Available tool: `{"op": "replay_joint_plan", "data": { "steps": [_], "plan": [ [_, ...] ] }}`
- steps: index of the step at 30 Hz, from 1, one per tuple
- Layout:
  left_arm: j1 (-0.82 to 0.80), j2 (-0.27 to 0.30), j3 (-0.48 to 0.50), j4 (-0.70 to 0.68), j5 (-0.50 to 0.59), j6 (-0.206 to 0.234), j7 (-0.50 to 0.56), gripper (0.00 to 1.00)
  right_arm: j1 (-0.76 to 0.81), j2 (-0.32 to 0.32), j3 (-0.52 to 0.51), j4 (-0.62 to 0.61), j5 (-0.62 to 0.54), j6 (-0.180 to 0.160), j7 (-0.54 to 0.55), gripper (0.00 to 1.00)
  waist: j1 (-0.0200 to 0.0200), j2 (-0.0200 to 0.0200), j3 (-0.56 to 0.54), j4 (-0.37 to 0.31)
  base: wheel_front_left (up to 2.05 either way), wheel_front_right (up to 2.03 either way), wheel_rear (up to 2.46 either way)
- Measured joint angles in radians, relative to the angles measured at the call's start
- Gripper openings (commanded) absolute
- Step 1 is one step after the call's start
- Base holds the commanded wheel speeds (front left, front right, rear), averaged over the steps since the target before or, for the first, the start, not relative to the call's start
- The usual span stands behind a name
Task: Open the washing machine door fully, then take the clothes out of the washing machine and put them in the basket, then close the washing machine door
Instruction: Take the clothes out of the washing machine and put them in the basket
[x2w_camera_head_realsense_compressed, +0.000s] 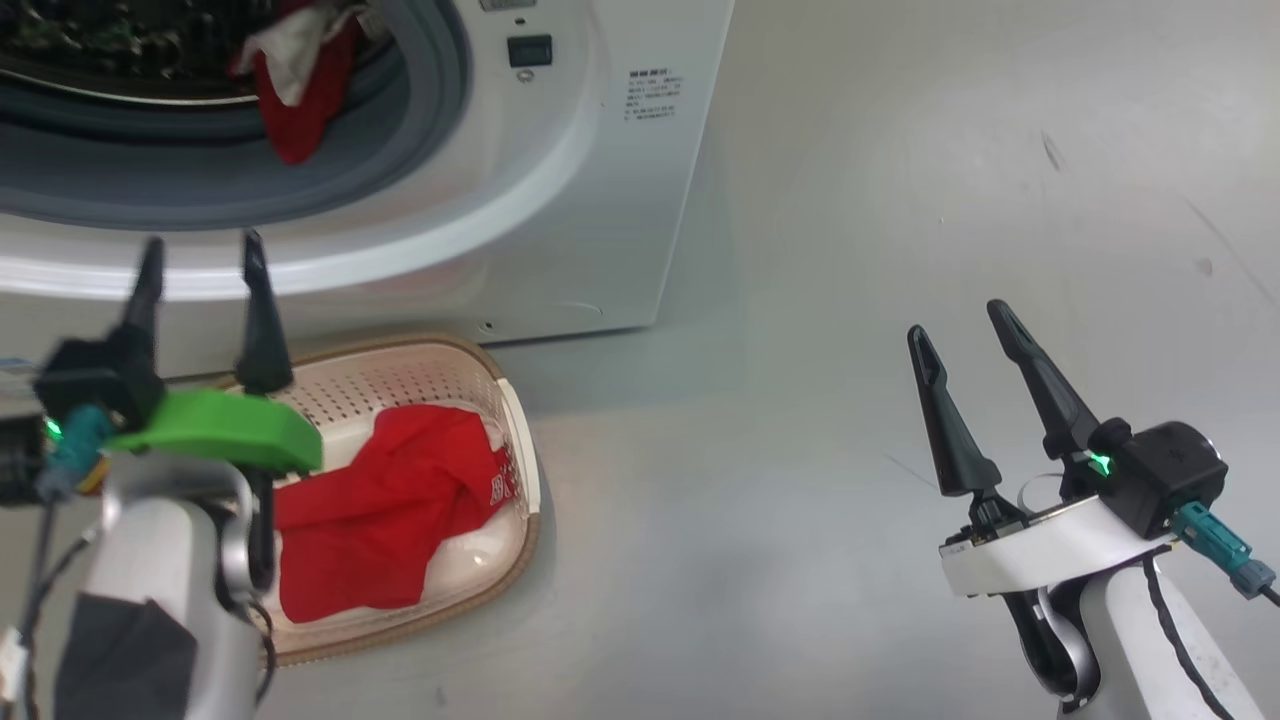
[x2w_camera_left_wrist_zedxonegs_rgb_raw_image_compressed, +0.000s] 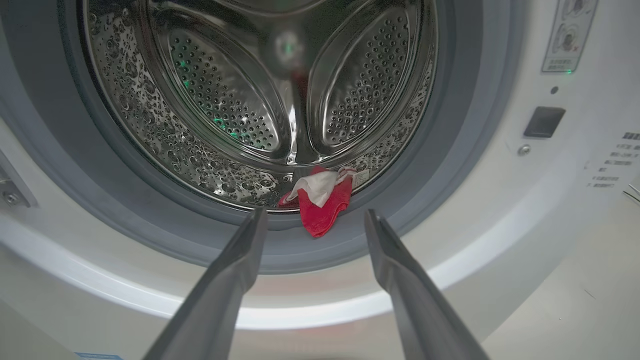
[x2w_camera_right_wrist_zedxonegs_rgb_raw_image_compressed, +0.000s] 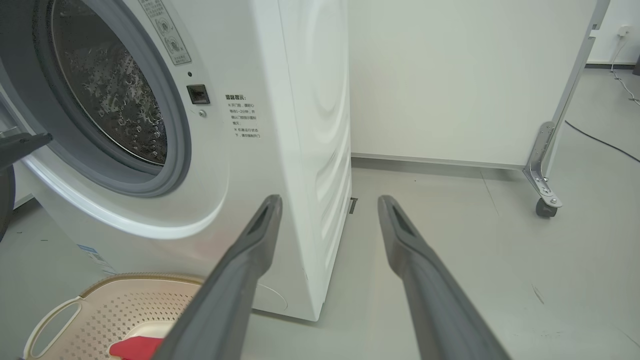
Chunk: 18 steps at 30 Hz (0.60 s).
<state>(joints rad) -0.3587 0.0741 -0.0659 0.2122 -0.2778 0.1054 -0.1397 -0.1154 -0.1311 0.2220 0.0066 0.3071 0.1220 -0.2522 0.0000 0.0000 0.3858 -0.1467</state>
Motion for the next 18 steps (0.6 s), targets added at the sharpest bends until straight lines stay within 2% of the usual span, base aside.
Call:
{"op": "replay_joint_plan", "data": {
  "steps": [10,18],
  "plan": [
    [-0.223,0.067,0.071,0.047,-0.015,0.004,0.142,1.00,-0.072,0.002,0.015,-0.015,0.009,0.000,0.000,1.00,0.0000,0.0000,0.130,-0.054,0.00,0.00,0.00],
    [-0.392,0.077,0.105,0.143,-0.055,0.005,0.245,1.00,-0.109,0.002,0.034,-0.013,0.009,0.000,0.000,1.00,0.0000,0.0000,0.198,-0.106,0.00,0.00,0.00]
  ]
}}
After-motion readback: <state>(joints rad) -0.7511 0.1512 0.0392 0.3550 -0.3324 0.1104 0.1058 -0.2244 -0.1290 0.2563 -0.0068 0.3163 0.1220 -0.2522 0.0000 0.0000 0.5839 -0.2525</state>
